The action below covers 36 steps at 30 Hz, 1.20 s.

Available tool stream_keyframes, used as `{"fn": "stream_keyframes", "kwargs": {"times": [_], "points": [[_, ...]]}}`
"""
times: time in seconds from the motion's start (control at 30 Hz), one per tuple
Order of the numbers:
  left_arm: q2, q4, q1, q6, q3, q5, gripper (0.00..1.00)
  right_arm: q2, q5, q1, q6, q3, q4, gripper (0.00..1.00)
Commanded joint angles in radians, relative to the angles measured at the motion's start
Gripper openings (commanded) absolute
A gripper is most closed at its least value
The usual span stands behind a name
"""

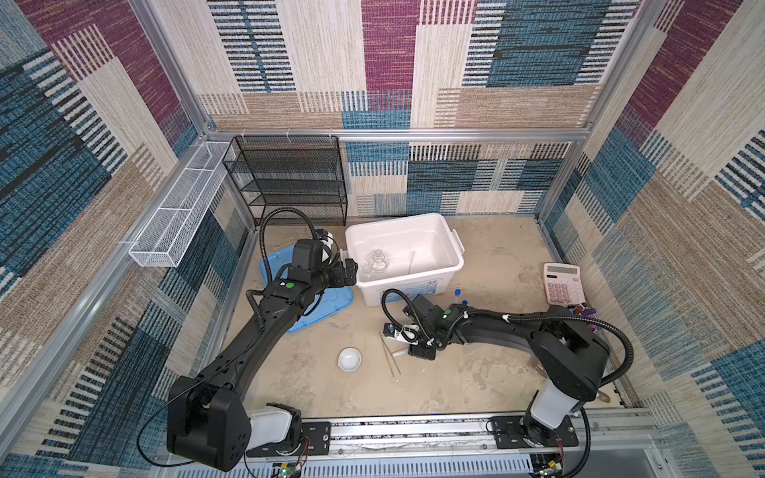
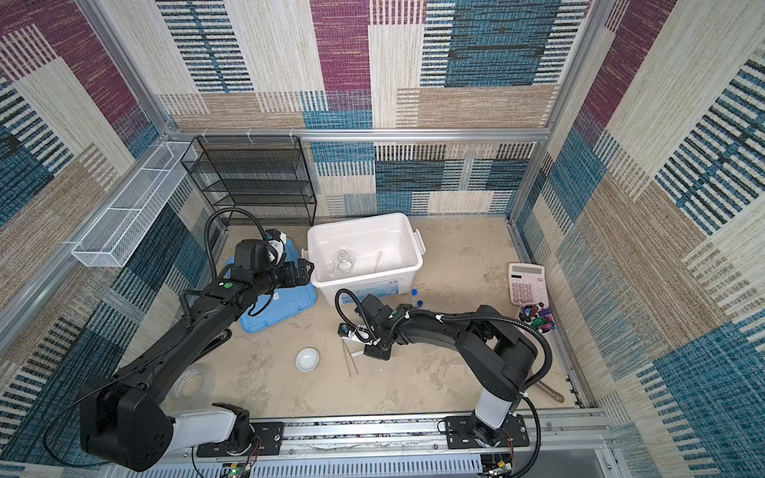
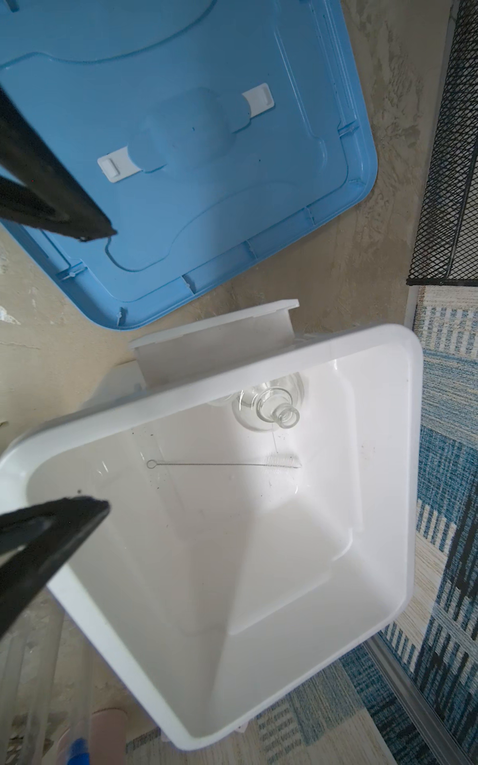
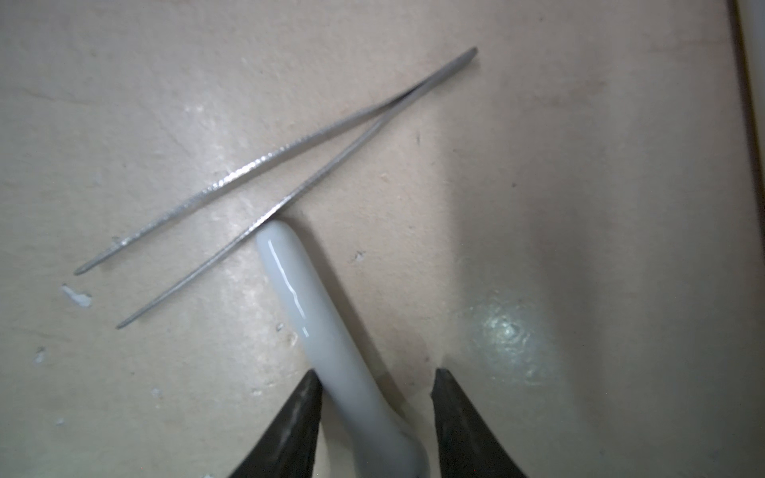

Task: Organize the chemistry lab equipment
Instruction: 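Raise the left gripper from the bin while the right gripper lowers over the pestle, then close the right gripper on the white pestle and lift it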

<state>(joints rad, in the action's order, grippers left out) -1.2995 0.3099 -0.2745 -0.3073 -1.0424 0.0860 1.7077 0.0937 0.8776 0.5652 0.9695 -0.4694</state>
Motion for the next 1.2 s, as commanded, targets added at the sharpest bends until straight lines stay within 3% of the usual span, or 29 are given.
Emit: {"fn": "stream_keyframes", "kwargs": {"times": [0.0, 0.27, 1.17], "points": [[0.002, -0.020, 0.001, -0.029, 0.002, 0.017, 0.99, 0.003, -0.040, 0.002, 0.009, -0.002, 0.011, 0.47], [0.004, -0.024, 0.001, -0.041, 0.015, 0.021, 0.99, 0.046, -0.091, 0.001, -0.006, 0.031, 0.008, 0.39], [0.012, -0.034, 0.002, -0.065, 0.048, 0.024, 0.99, 0.066, -0.046, -0.002, -0.062, 0.061, 0.038, 0.21]]}}
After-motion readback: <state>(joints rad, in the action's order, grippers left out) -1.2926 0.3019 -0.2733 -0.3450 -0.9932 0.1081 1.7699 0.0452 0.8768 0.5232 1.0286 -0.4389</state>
